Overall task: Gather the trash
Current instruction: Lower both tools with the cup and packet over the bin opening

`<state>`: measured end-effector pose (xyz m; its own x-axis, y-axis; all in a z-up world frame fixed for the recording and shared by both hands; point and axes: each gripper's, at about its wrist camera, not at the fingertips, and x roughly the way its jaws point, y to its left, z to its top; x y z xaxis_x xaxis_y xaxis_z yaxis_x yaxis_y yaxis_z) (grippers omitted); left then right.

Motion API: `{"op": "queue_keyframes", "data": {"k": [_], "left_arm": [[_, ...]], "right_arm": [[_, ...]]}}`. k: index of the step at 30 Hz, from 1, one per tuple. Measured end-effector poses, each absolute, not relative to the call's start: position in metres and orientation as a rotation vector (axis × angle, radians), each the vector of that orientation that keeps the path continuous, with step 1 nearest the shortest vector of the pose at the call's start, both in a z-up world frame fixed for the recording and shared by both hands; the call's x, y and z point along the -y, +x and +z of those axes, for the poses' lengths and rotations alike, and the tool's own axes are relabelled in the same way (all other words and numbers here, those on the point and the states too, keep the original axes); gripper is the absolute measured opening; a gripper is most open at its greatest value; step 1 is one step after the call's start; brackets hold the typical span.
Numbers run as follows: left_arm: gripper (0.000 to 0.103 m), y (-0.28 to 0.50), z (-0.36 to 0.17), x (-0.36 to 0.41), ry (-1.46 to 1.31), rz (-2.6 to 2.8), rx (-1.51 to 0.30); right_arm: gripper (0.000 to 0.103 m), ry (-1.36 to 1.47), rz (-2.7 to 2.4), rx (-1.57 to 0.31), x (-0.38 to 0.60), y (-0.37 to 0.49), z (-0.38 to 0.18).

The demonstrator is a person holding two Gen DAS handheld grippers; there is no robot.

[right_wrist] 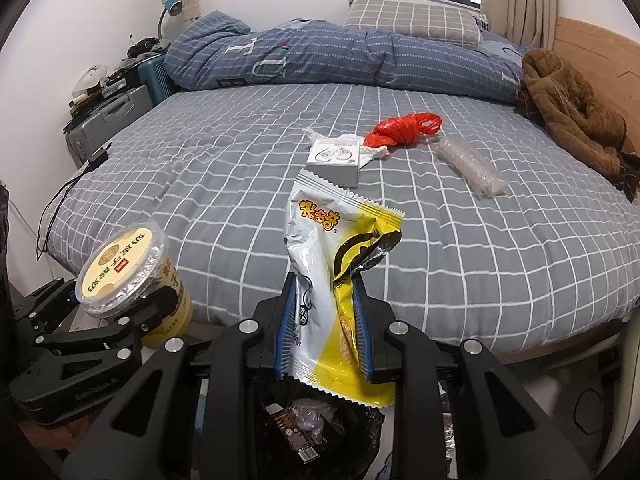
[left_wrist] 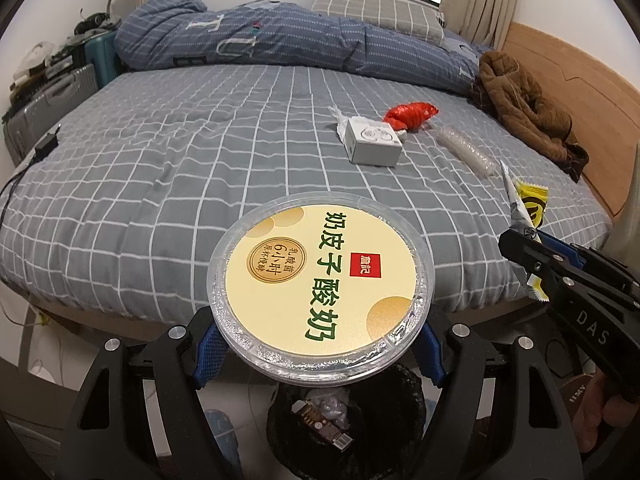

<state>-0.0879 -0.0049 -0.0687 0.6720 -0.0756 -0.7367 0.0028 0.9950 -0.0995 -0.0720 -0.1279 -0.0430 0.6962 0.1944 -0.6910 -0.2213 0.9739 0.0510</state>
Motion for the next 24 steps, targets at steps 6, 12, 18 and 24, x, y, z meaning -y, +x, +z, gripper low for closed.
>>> {"op": "queue_keyframes", "data": {"k": [6, 12, 18, 24], "left_arm": [[0.074, -0.098, -0.077, 0.006, -0.092, -0.038, -0.854], [0.074, -0.109, -0.085, 0.008, -0.090, -0.036, -0.876], [0.074, -0.122, -0.096, 0.009, -0.093, -0.037, -0.906], [0.074, -0.136, -0.106, 0.007, -0.102, -0.030, -0.941]], "right_arm": [[0.025, -0.045, 0.242, -0.795, 0.122, -0.085, -0.054], [0.025, -0.050, 0.249, -0.833, 0.119, -0.098, -0.068], [0.025, -0.049, 0.253, -0.868, 0.119, -0.111, -0.081], [0.025, -0.054, 0.258, -0.908, 0.117, -0.124, -0.094]]}}
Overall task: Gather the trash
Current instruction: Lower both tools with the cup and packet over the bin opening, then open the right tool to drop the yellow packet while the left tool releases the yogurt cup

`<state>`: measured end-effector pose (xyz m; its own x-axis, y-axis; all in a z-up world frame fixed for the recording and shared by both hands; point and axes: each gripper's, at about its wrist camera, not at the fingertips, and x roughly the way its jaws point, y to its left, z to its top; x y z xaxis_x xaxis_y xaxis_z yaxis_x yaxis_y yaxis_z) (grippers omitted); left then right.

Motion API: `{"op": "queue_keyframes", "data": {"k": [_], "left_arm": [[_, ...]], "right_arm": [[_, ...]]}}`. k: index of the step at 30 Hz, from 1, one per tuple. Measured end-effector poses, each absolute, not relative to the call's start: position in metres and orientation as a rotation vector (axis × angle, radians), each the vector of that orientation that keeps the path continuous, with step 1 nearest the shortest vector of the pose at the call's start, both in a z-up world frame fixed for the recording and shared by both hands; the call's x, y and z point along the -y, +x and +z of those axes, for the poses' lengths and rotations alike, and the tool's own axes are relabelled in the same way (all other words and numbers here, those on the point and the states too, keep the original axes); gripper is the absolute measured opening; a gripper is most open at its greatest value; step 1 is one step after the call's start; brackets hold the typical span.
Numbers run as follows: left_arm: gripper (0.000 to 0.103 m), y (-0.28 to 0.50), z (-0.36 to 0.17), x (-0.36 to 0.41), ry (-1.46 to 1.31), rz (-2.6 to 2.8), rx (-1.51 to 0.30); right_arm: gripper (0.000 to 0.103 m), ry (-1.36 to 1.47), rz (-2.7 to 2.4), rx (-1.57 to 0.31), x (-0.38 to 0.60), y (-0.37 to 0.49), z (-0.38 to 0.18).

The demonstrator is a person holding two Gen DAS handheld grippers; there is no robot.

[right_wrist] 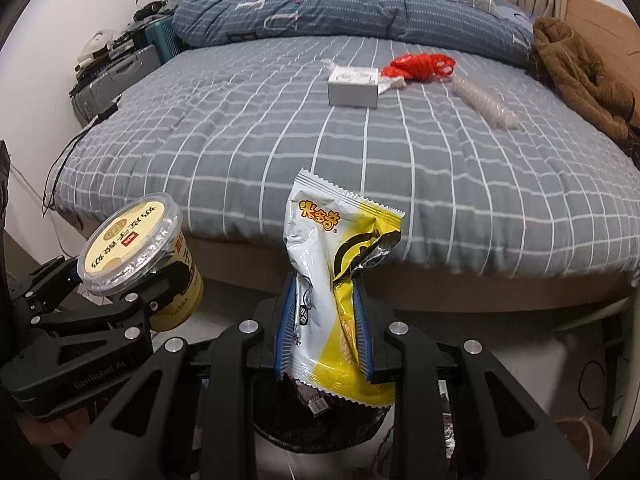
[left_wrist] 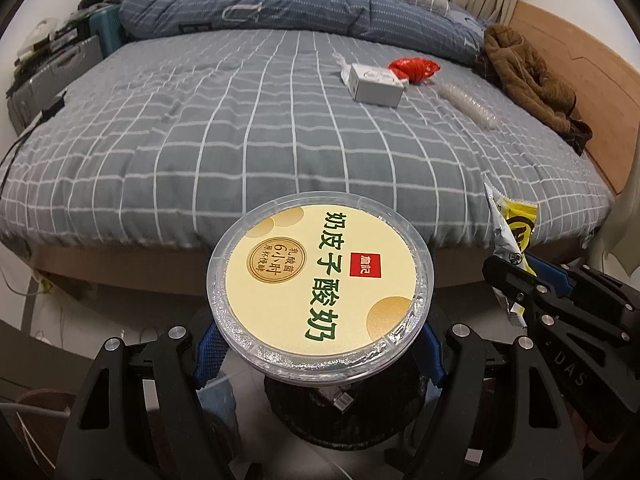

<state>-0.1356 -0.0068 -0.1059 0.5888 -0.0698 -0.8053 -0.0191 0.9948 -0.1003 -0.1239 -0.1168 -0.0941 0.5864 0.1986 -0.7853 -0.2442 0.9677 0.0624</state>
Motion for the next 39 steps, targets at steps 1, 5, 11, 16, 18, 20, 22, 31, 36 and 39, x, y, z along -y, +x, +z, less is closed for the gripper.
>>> {"op": "queue_keyframes", "data": {"k": [1, 5, 11, 16, 18, 20, 22, 31, 36, 39], "left_arm": [[0.074, -0.138, -0.108, 0.007, -0.103, -0.029, -0.948], [0.074, -0.148, -0.116, 0.008, -0.101, -0.028, -0.974], [0.074, -0.159, -0.130, 0.004, -0.103, -0.020, -1.014], [0.074, -0.162, -0.147, -0.002, -0.101, -0.012, -1.031], [0.074, -0.161, -0.155, -0.005, -0.106, -0.010, -1.047], [0.074, -0.159, -0.166, -0.008, -0.121, -0.016, -1.064], [0.074, -0.157, -0.174, -0.010, -0.121, -0.017, -1.070], [0.074, -0.144, -0.206, -0.020, -0.103, -0.010, -1.120], [0.074, -0.142, -0.216, -0.030, -0.111, 0.005, -1.139], [0.074, -0.144, -0.218, -0.037, -0.118, 0.017, -1.141]], "right_arm": [[0.025, -0.055, 0.260, -0.914, 0.116, -0.125, -0.096], [0.025, -0.060, 0.265, -0.941, 0.113, -0.134, -0.105], [0.025, -0.068, 0.268, -0.980, 0.112, -0.145, -0.120], [0.025, -0.073, 0.271, -1.014, 0.111, -0.149, -0.135], [0.025, -0.078, 0.273, -1.037, 0.109, -0.148, -0.146], [0.025, -0.079, 0.280, -1.061, 0.108, -0.147, -0.156], [0.025, -0.086, 0.284, -1.083, 0.106, -0.144, -0.168], [0.026, -0.094, 0.293, -1.190, 0.098, -0.130, -0.214], [0.030, -0.109, 0.294, -1.217, 0.089, -0.121, -0.228], [0.035, -0.121, 0.297, -1.231, 0.086, -0.125, -0.235]]}}
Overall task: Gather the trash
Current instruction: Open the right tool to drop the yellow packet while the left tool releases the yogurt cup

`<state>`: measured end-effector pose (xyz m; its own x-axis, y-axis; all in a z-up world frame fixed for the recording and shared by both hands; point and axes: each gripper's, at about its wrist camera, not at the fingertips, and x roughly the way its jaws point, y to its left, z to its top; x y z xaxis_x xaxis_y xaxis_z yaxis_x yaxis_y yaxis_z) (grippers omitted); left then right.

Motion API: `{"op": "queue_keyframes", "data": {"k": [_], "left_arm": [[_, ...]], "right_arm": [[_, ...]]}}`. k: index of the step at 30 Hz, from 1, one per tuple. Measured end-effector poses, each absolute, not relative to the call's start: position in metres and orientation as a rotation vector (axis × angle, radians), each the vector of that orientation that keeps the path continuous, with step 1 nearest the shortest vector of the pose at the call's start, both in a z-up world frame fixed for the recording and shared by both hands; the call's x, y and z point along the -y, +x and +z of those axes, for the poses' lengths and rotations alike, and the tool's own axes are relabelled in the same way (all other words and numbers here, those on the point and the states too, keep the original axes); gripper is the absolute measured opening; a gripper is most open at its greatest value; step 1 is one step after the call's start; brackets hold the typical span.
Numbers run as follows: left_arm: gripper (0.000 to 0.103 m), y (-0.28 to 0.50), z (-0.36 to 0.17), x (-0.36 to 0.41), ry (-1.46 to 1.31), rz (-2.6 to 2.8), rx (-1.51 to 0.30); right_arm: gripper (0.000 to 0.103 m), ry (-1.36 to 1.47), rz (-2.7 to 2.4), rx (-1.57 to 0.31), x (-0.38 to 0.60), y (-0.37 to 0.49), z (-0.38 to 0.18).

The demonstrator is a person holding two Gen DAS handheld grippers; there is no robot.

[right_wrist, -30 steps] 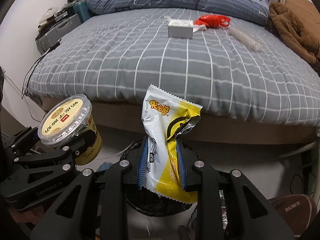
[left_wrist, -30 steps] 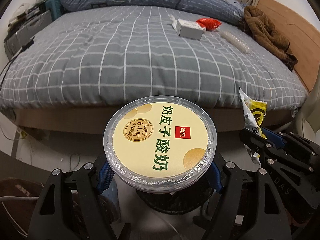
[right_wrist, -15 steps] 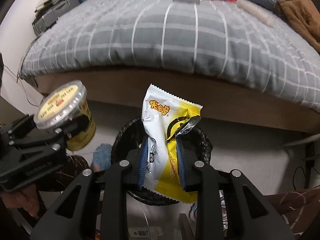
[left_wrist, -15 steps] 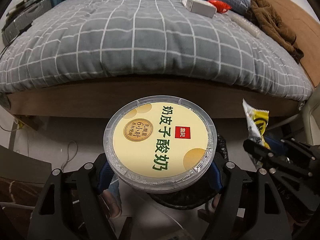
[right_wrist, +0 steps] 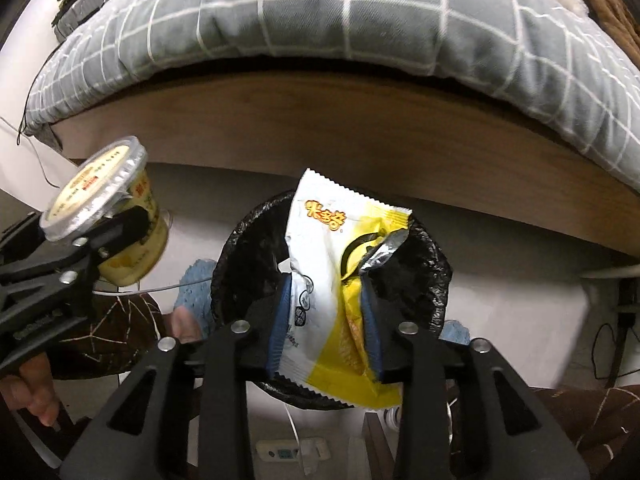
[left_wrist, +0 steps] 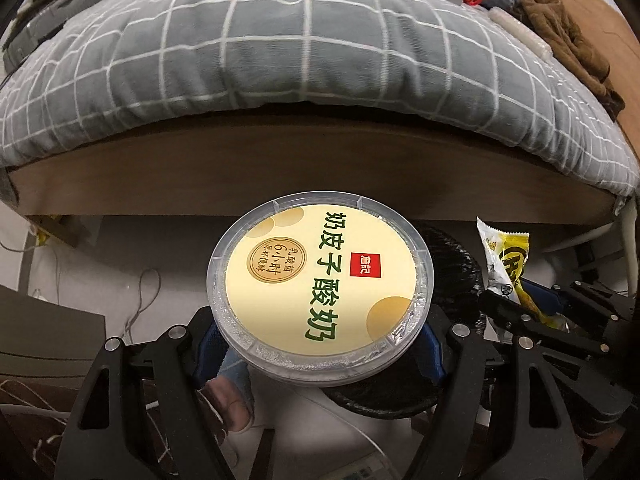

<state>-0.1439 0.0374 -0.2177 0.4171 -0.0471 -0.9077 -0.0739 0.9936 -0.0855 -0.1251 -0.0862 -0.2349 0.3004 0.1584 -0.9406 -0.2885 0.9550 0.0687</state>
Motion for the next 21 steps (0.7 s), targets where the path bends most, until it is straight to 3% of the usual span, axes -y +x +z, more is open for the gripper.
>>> {"op": "queue_keyframes", "data": {"k": [6, 16, 21], "left_arm": [[0.074, -0.144, -0.222, -0.045, -0.129, 0.032, -1.150], [0.074, -0.142, -0.224, -0.040, -0.130, 0.025, -1.154], [0.074, -0.141, -0.224, -0.033, -0.125, 0.005, -1.161]], "right_arm": [[0.049, -0.140, 0.296, -1.220, 0.080, -0.126, -0.238], [0.084, -0.144, 0.260, -1.165, 0.087, -0.128, -0.231], [0.092, -0.134, 0.212, -1.124, 0.103, -0.128, -0.220]]}}
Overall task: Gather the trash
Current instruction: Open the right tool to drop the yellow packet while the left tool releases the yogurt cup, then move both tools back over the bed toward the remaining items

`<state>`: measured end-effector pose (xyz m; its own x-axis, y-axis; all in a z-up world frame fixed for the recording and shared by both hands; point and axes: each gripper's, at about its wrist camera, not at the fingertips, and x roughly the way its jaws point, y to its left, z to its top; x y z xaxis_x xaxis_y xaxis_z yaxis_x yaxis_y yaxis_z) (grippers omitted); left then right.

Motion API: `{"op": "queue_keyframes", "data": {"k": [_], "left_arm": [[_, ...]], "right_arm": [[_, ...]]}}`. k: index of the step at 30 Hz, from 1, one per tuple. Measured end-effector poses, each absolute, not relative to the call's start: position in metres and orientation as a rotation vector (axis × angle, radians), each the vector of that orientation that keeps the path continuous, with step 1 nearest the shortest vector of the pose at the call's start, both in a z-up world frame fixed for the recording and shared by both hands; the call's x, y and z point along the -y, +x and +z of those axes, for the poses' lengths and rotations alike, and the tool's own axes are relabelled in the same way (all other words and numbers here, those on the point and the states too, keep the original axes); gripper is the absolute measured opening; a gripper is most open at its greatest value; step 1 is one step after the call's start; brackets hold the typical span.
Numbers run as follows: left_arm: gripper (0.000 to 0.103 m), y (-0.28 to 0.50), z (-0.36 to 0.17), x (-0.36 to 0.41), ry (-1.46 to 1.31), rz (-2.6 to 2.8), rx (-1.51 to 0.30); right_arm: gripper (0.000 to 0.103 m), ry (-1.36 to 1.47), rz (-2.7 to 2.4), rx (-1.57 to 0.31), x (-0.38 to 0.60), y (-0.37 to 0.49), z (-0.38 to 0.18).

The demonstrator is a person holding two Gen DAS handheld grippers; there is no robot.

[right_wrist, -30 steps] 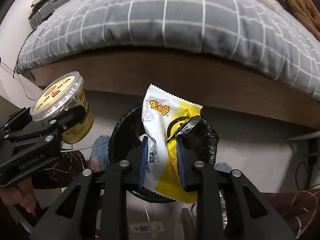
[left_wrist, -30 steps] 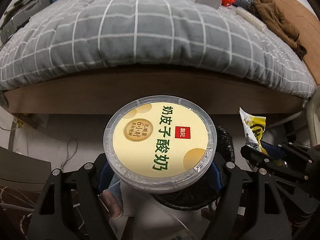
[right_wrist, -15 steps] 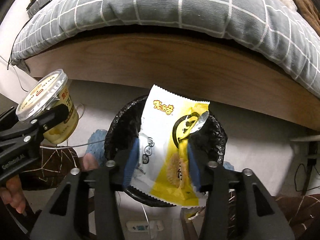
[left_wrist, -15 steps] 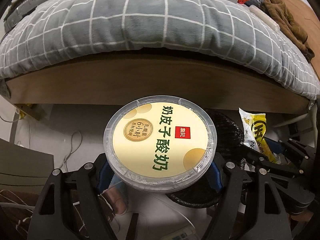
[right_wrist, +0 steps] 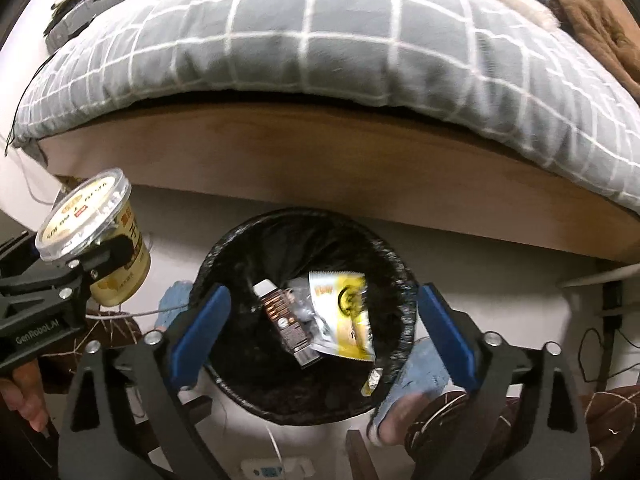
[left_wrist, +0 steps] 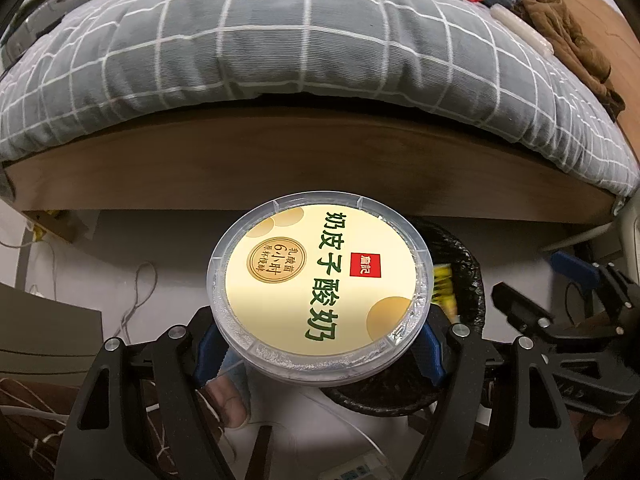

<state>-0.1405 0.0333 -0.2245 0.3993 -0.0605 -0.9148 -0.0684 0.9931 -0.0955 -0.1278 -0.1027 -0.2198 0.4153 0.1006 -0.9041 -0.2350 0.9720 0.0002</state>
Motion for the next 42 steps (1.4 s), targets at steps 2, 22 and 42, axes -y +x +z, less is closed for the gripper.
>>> {"op": "queue_keyframes", "data": {"k": [2, 22, 42], "left_arm": [[0.074, -0.139, -0.225, -0.029, -0.122, -0.005, -1.164], [0.074, -0.134, -0.226, 0.053, -0.036, -0.122, -1.175], [0.097, -0.121, -0.194, 0.048, 0.022, -0.060, -1.074]], "right_arm": [[0.094, -0.124, 0.194, -1.115, 0.113, -0.127, -0.215], [0.095, -0.061, 0.034, -1.046, 0.193, -0.122, -0.188], [0.095, -0.054, 0.032, -0.958, 0.192, -0.113, -0.165]]}}
